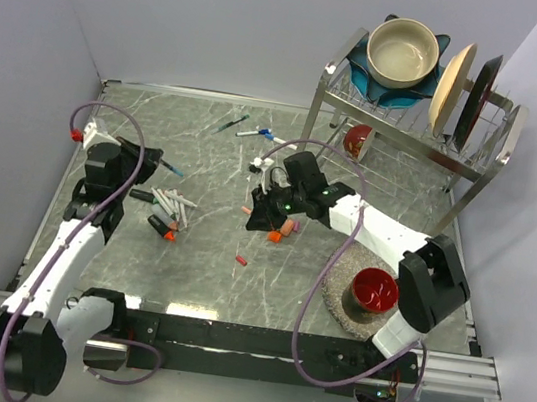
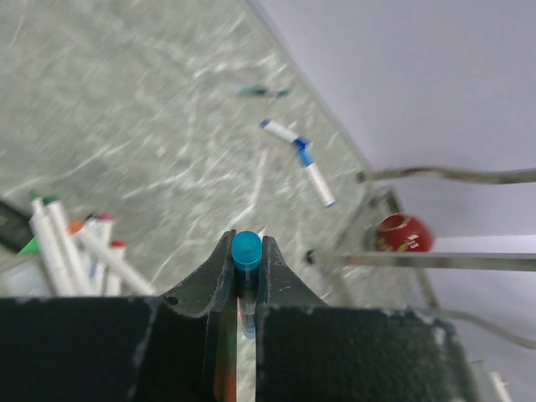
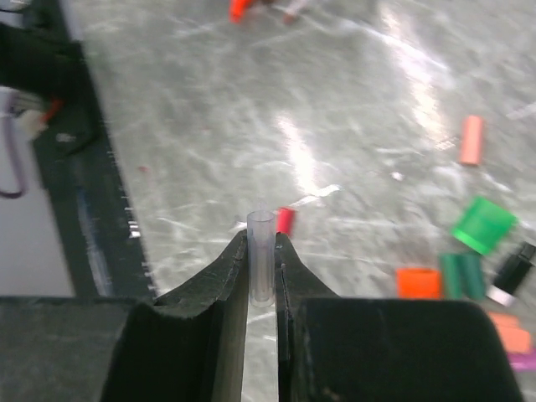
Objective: Open the pen caps
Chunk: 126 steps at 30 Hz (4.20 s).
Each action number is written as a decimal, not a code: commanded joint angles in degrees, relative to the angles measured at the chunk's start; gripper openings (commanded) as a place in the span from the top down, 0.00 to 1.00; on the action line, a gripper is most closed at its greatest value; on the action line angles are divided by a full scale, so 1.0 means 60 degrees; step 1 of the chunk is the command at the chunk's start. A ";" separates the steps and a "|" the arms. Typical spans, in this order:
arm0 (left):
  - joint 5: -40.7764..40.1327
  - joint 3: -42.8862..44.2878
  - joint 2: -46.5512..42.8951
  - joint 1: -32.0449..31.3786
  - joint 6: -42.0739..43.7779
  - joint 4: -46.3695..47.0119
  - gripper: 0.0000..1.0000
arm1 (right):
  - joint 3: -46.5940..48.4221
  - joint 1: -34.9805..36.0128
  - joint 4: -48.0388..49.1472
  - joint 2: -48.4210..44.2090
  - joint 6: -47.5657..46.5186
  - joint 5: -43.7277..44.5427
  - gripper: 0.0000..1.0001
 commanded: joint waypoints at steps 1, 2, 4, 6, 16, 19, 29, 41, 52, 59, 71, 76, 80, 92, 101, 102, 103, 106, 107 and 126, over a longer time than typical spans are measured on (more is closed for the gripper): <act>0.0568 -0.0169 0.0689 0.0121 0.0436 -0.0762 0.99 | 0.0523 -0.0103 -0.0348 0.0275 -0.0395 0.0730 1.00; 0.0627 -0.0242 0.0821 0.0121 0.0451 -0.0807 0.99 | 0.0552 -0.0088 -0.0406 0.0348 -0.0424 0.0803 1.00; 0.0817 -0.0345 0.1304 0.0150 0.0480 -0.0778 0.99 | 0.0582 -0.0103 -0.0465 0.0421 -0.0468 0.0862 1.00; 0.0920 -0.0505 0.1698 0.0150 0.0451 -0.0647 0.99 | 0.0640 -0.0103 -0.0538 0.0524 -0.0526 0.0921 1.00; 0.1228 -0.0609 0.3238 0.0150 0.0100 0.0099 0.99 | 0.0831 -0.0103 -0.0831 0.0891 -0.0629 0.1009 1.00; 0.1199 -0.0594 0.3561 0.0150 -0.0105 0.0247 0.99 | 0.0845 -0.0103 -0.0861 0.0920 -0.0644 0.1009 1.00; 0.1081 -0.0199 0.4352 0.0165 -0.0136 -0.0044 0.96 | 0.0919 -0.0132 -0.0963 0.0993 -0.0688 0.0994 1.00; 0.1111 0.1016 0.3913 0.0150 0.2031 -0.2226 0.95 | 0.0992 -0.0132 -0.1066 0.1096 -0.0732 0.0921 1.00; 0.1243 0.2115 0.5026 -0.0171 0.3615 -0.3532 0.96 | 0.1036 -0.0147 -0.1139 0.1140 -0.0761 0.0921 1.00; 0.0468 0.2731 0.5758 -0.1049 0.3835 -0.3912 0.93 | 0.1050 -0.0132 -0.1168 0.1140 -0.0790 0.0950 1.00; -0.0720 0.3127 0.6242 -0.1519 0.4055 -0.4396 0.84 | 0.1094 -0.0132 -0.1212 0.1154 -0.0820 0.0936 1.00; -0.0706 0.3244 0.6403 -0.1637 0.4084 -0.4425 0.79 | 0.1109 -0.0161 -0.1212 0.1154 -0.0805 0.0979 1.00; -0.0866 0.3317 0.6433 -0.1681 0.4069 -0.4513 0.73 | 0.1095 -0.0147 -0.1212 0.1227 -0.0761 0.1417 1.00; -0.1189 0.3537 0.5935 -0.1783 0.4186 -0.4821 0.62 | 0.1387 -0.0176 -0.1491 0.1974 -0.0893 0.2664 0.95; -0.0911 0.3288 0.4910 -0.1783 0.4377 -0.4382 0.45 | 0.1812 0.0000 -0.1608 0.2560 -0.1054 0.3293 0.87; -0.0795 0.3244 0.4822 -0.1798 0.4406 -0.4338 0.44 | 0.1841 -0.0015 -0.1608 0.2590 -0.1083 0.3338 0.84; -0.0721 0.3229 0.4691 -0.1783 0.4464 -0.4279 0.43 | 0.1856 -0.0015 -0.1608 0.2619 -0.1098 0.3367 0.83; -0.0165 0.3098 0.4543 -0.1798 0.4480 -0.3914 0.41 | 0.1885 0.0000 -0.1593 0.2692 -0.1127 0.3514 0.76; -0.0004 0.3054 0.4557 -0.1783 0.4451 -0.3825 0.40 | 0.1871 -0.0015 -0.1593 0.2721 -0.1142 0.3528 0.74; 0.0188 0.5850 0.8116 -0.3087 0.3308 -0.3882 0.76 | 0.1798 -0.0161 -0.1593 0.1916 -0.1332 0.3016 0.63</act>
